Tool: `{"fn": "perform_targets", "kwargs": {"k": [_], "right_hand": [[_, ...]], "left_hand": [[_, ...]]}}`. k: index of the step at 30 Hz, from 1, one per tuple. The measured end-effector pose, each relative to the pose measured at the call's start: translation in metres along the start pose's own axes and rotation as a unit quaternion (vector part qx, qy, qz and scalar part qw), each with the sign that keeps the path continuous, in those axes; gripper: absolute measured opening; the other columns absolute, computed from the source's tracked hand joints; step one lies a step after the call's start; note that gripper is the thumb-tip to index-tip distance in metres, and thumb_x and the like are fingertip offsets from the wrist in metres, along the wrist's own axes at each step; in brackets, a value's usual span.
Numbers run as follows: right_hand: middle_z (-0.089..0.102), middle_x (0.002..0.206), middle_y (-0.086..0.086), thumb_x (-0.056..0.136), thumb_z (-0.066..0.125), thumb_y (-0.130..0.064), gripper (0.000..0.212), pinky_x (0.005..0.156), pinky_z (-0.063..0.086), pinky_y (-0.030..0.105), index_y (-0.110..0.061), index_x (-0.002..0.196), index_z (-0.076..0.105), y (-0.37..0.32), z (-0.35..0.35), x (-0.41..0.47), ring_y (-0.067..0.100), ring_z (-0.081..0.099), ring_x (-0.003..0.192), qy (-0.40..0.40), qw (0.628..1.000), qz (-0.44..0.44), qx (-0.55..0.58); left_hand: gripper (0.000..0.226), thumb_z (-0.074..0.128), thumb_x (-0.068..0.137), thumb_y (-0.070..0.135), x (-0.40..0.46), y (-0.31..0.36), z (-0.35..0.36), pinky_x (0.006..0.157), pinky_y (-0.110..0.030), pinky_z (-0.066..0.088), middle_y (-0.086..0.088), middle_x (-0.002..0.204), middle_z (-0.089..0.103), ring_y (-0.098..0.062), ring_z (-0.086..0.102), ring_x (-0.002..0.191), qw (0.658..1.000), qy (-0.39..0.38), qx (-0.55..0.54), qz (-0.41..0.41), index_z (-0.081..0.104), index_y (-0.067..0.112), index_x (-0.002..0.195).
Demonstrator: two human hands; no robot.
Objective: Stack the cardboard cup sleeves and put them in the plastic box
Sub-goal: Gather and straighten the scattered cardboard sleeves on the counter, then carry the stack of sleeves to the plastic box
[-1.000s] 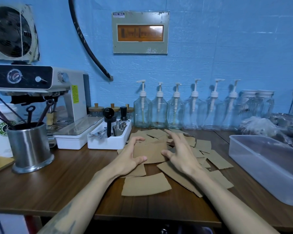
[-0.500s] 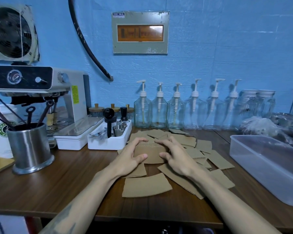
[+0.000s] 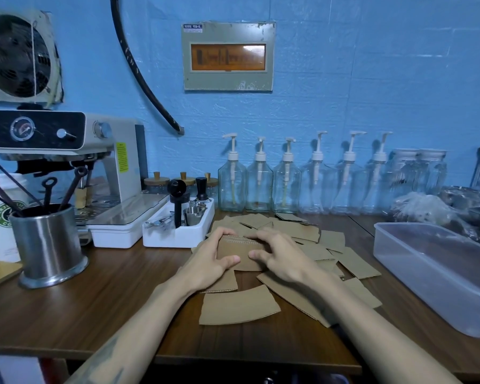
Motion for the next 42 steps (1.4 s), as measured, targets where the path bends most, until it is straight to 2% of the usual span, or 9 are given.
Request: {"fn": "perform_targets", "kwargs": {"k": [8,12,16,21,27,31,34,38,42], "right_hand": [[0.066,0.117,-0.001,0.094,0.062,-0.023,0.028,0.095,0.047,0.036,-0.021,0.122,0.059,-0.006,-0.022,-0.005,0.018,0.058,0.106,0.011,0.999,0.018,0.032],[0.067,0.116,-0.001,0.093,0.062,-0.023,0.029,0.093,0.048,0.038,-0.023,0.121,0.058,0.008,-0.069,-0.019,0.018,0.06,0.105,0.052,0.997,0.05,0.034],[0.068,0.112,0.0,0.093,0.062,-0.022,0.027,0.094,0.048,0.041,-0.023,0.12,0.058,0.034,-0.128,-0.046,0.021,0.061,0.104,0.105,0.991,0.088,0.01],[0.068,0.112,0.005,0.093,0.063,-0.018,0.027,0.087,0.047,0.037,-0.015,0.119,0.058,0.082,-0.2,-0.105,0.025,0.061,0.104,0.158,0.971,0.173,-0.053],[0.066,0.106,0.005,0.091,0.064,-0.019,0.024,0.088,0.048,0.038,-0.016,0.114,0.058,0.114,-0.246,-0.163,0.026,0.06,0.102,0.185,0.946,0.241,-0.117],[0.066,0.105,0.007,0.09,0.063,-0.024,0.024,0.086,0.049,0.044,-0.017,0.111,0.055,0.134,-0.265,-0.189,0.031,0.061,0.101,0.183,0.931,0.276,-0.155],[0.066,0.107,0.009,0.09,0.062,-0.024,0.026,0.087,0.049,0.044,-0.015,0.113,0.054,0.144,-0.272,-0.197,0.032,0.06,0.102,0.175,0.927,0.286,-0.166],[0.067,0.112,0.008,0.09,0.064,-0.025,0.028,0.088,0.049,0.043,-0.018,0.115,0.056,0.157,-0.266,-0.198,0.029,0.061,0.104,0.157,0.929,0.296,-0.158],[0.066,0.116,0.007,0.088,0.065,-0.027,0.031,0.089,0.047,0.038,-0.018,0.117,0.057,0.166,-0.256,-0.191,0.029,0.059,0.11,0.142,0.931,0.295,-0.163]], "left_hand": [[0.056,0.077,0.084,0.018,-0.007,0.016,-0.004,0.077,-0.009,0.045,0.005,0.111,0.064,0.006,0.061,0.091,0.995,0.018,-0.097,0.017,0.043,0.027,0.128],[0.057,0.075,0.086,0.022,0.0,0.04,0.003,0.073,-0.012,0.046,0.004,0.111,0.058,-0.001,0.056,0.086,0.992,0.01,-0.121,0.032,0.043,0.024,0.133],[0.061,0.07,0.089,0.029,0.012,0.072,0.026,0.083,-0.017,0.048,0.005,0.118,0.053,-0.012,0.059,0.099,0.993,0.001,-0.107,0.05,0.036,0.023,0.139],[0.049,0.068,0.091,0.028,0.022,0.129,0.106,0.087,-0.026,0.049,-0.002,0.12,0.054,-0.022,0.061,0.099,0.986,-0.066,-0.132,0.078,0.043,0.025,0.134],[0.031,0.057,0.098,0.029,0.023,0.199,0.188,0.076,-0.01,0.04,-0.006,0.103,0.05,-0.01,0.051,0.085,0.971,-0.125,-0.117,0.165,0.056,0.029,0.129],[0.031,0.048,0.099,0.047,0.029,0.224,0.233,0.092,-0.026,0.043,0.002,0.102,0.051,-0.012,0.055,0.099,0.966,-0.173,-0.098,0.166,0.057,0.04,0.128],[0.029,0.043,0.095,0.061,0.033,0.229,0.25,0.09,-0.027,0.044,0.003,0.109,0.057,-0.013,0.056,0.102,0.968,-0.176,-0.066,0.167,0.058,0.045,0.115],[0.031,0.041,0.09,0.068,0.04,0.224,0.244,0.081,-0.035,0.045,0.002,0.09,0.058,-0.014,0.057,0.088,0.976,-0.14,-0.075,0.151,0.054,0.041,0.081],[0.026,0.051,0.092,0.046,0.046,0.215,0.228,0.08,-0.037,0.044,-0.002,0.083,0.062,-0.021,0.058,0.084,0.975,-0.13,-0.124,0.132,0.058,0.029,0.074]]}}
Point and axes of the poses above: each hand's wrist, its own x-axis towards the middle knuckle, its own z-axis out of the palm, y = z × x, the point moved 10 cm from there along x, towards the middle knuckle
